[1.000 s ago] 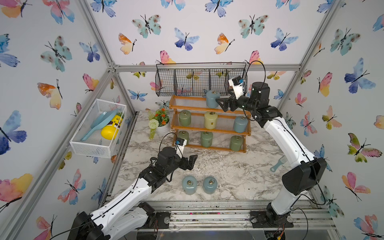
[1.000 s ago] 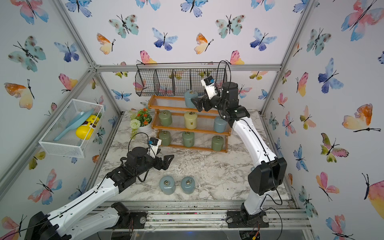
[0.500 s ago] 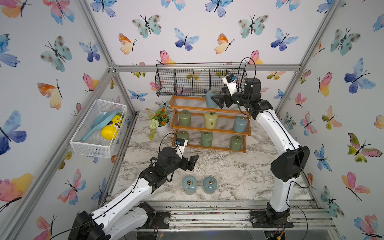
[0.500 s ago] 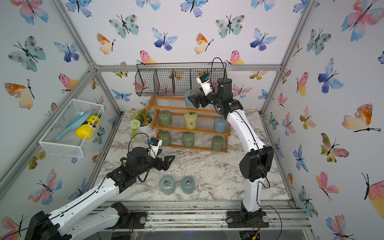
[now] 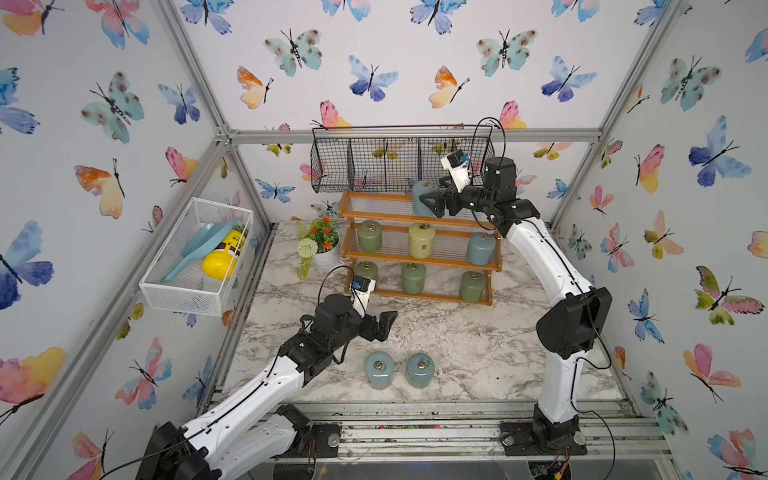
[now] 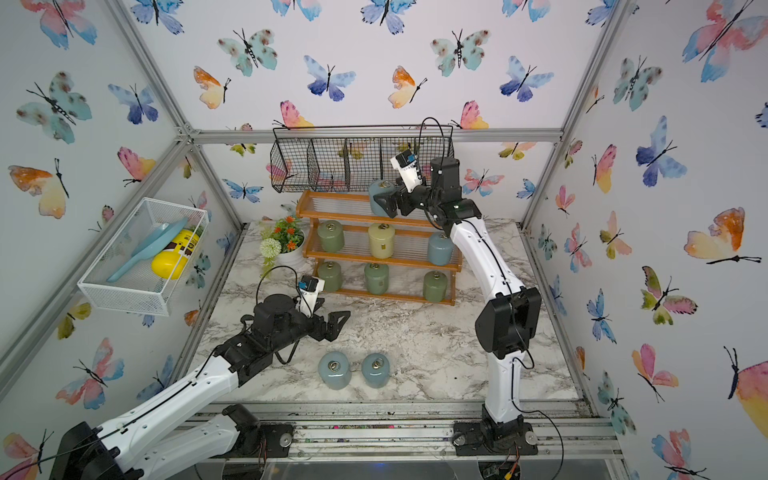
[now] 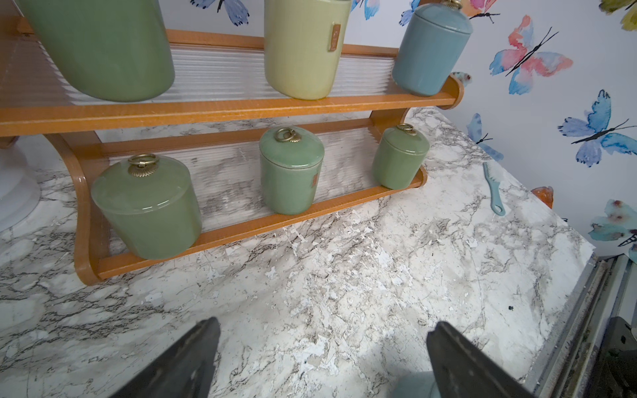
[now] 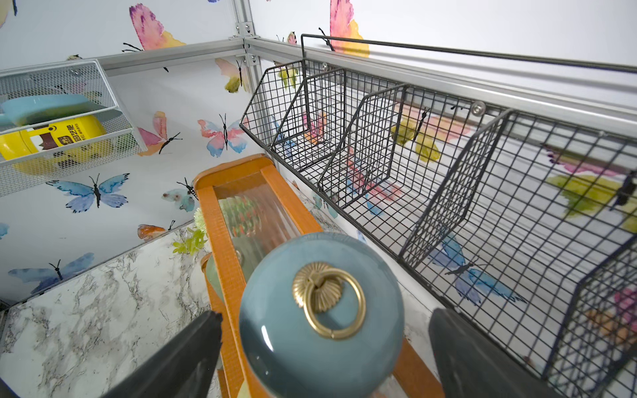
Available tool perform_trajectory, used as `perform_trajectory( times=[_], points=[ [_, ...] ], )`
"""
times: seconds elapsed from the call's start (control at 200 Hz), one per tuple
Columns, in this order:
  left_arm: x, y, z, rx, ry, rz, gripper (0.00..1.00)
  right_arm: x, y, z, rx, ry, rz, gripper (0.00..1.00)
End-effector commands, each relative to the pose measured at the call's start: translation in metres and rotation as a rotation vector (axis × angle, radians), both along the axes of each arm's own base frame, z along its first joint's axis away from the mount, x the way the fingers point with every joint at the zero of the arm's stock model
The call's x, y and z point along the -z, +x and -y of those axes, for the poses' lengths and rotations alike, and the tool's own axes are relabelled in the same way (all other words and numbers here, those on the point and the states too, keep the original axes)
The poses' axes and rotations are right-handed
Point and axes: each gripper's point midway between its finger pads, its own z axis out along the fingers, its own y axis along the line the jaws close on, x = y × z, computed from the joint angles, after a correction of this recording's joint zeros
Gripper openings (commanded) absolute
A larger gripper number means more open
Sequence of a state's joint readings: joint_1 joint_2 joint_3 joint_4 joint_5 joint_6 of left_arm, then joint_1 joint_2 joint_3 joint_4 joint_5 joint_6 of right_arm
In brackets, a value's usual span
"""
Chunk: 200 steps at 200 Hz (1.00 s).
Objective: Remove the tea canisters from the shelf
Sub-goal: Pick up the tea canister from the shelf.
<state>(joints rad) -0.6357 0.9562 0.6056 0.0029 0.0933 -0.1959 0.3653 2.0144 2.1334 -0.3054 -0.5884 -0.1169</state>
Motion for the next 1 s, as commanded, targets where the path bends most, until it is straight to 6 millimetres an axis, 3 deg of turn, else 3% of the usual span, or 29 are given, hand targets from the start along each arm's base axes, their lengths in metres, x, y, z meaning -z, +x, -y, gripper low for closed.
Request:
perform_trajectory(
  times=[0.0, 0.425, 0.996],
  points=[
    [-0.006, -0.001, -0.001, 0.001, -0.028, 0.015, 0.98, 0.002, 0.006, -0.005, -0.024, 0.016, 0.005, 1.0],
    [-0.005, -0.002, -0.002, -0.002, -0.026, 0.014, 0.98, 0.01, 0.021, -0.013, -0.035, 0.05, -0.009, 1.0],
    [-0.003, -0.003, -0.004, -0.008, -0.026, 0.01, 0.98, 0.012, 0.026, -0.024, -0.086, 0.115, -0.02, 1.0]
  ],
)
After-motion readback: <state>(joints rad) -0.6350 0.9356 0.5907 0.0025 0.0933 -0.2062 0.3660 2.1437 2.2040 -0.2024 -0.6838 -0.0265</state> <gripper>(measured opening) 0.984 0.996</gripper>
